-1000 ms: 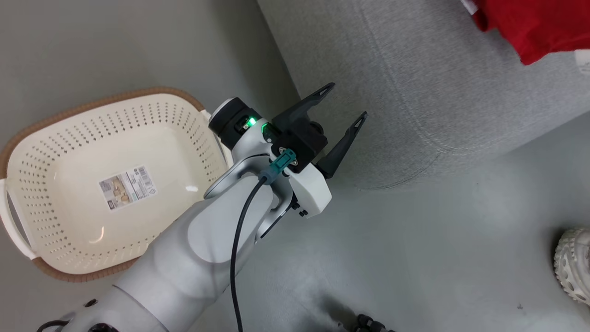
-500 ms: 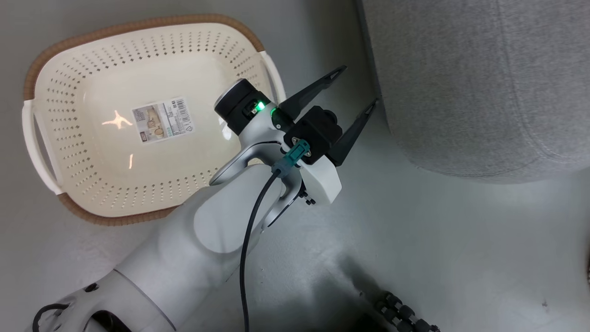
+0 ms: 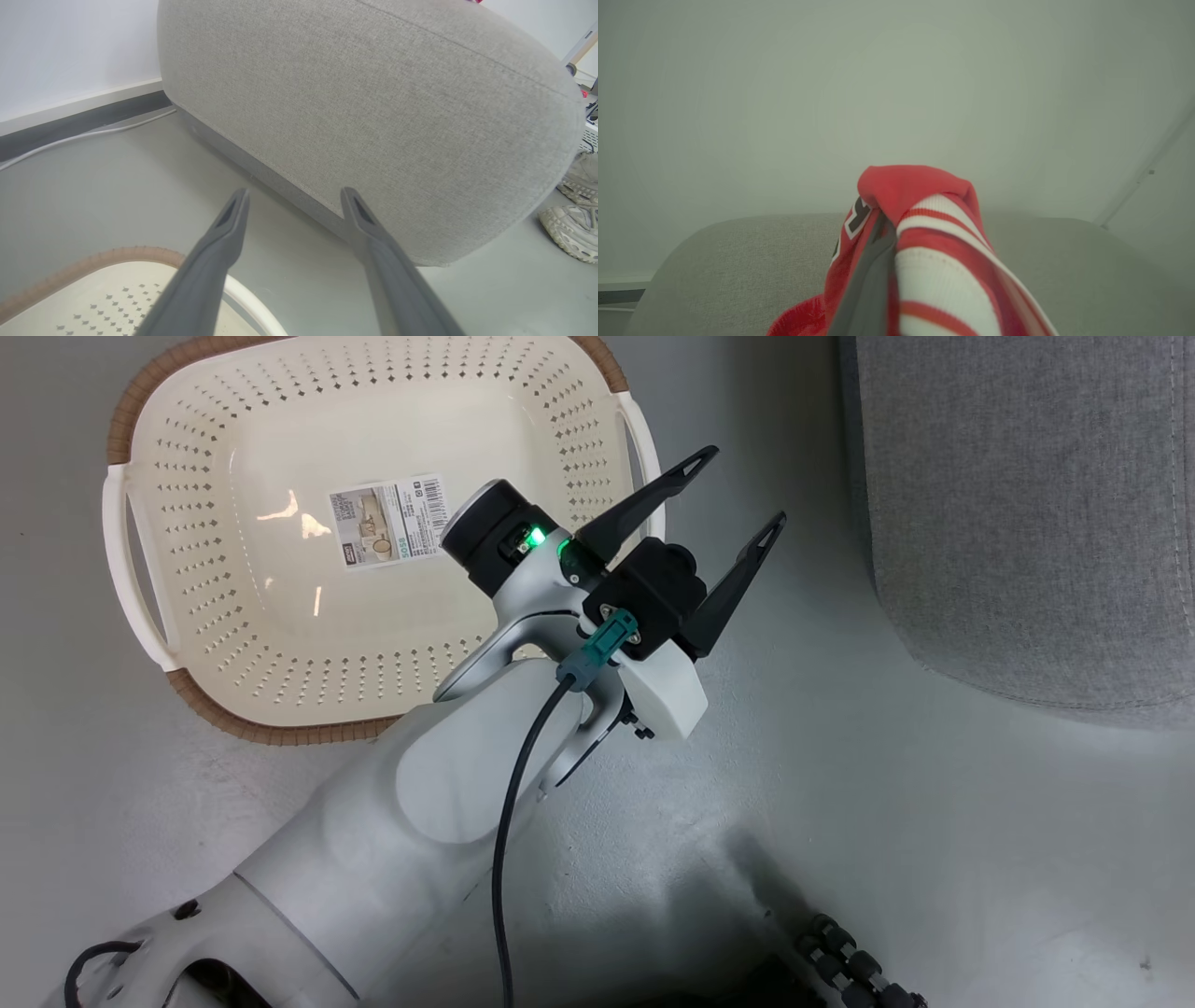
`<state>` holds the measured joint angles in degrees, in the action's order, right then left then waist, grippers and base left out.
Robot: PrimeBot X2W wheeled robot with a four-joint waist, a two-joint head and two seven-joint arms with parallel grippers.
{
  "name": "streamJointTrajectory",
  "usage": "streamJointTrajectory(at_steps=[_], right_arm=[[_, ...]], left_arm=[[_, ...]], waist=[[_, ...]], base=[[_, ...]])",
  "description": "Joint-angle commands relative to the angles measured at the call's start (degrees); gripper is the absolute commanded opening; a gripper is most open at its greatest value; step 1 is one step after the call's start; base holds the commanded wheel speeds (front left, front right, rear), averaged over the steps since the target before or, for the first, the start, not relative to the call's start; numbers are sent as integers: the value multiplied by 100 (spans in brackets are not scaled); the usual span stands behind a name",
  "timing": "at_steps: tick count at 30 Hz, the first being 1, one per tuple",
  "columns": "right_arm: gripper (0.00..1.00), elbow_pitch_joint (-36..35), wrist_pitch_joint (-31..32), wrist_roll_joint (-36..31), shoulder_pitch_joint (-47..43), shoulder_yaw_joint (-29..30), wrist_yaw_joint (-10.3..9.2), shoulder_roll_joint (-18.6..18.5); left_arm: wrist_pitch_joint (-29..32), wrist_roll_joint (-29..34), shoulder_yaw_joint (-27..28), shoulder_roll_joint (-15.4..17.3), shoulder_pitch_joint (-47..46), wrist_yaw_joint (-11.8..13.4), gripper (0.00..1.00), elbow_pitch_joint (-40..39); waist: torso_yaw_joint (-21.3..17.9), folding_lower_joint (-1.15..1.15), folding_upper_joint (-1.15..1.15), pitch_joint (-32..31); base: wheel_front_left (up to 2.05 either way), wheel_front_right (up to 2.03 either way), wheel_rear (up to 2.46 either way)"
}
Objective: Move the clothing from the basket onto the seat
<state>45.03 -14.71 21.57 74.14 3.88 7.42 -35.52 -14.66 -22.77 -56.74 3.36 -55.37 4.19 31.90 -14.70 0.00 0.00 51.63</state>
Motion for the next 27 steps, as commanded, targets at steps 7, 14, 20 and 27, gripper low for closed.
streamJointTrajectory(at_steps=[7, 14, 20, 27], right_arm=[[0, -230, -29, 863, -1334, -793, 7, -130], [100, -449, -29, 1467, -2051, -851, 7, -220], [100, -901, -29, 1492, -2627, -824, 7, -54], [100, -1467, -29, 1454, -3259, -1011, 7, 157]], left_arm=[[-34, -76, 181, -48, 35, 133, 100, -419], [-34, -86, 339, -48, 164, 196, 100, -634], [-34, -57, 584, -48, 438, 204, 100, -720], [-34, -33, 1127, -48, 1028, 227, 100, -908]], waist=[[132, 0, 0, -225], [302, 0, 0, -510], [452, 0, 0, -911], [687, 0, 0, -1567]], base=[[0, 0, 0], [0, 0, 0], [0, 0, 0], [0, 0, 0]])
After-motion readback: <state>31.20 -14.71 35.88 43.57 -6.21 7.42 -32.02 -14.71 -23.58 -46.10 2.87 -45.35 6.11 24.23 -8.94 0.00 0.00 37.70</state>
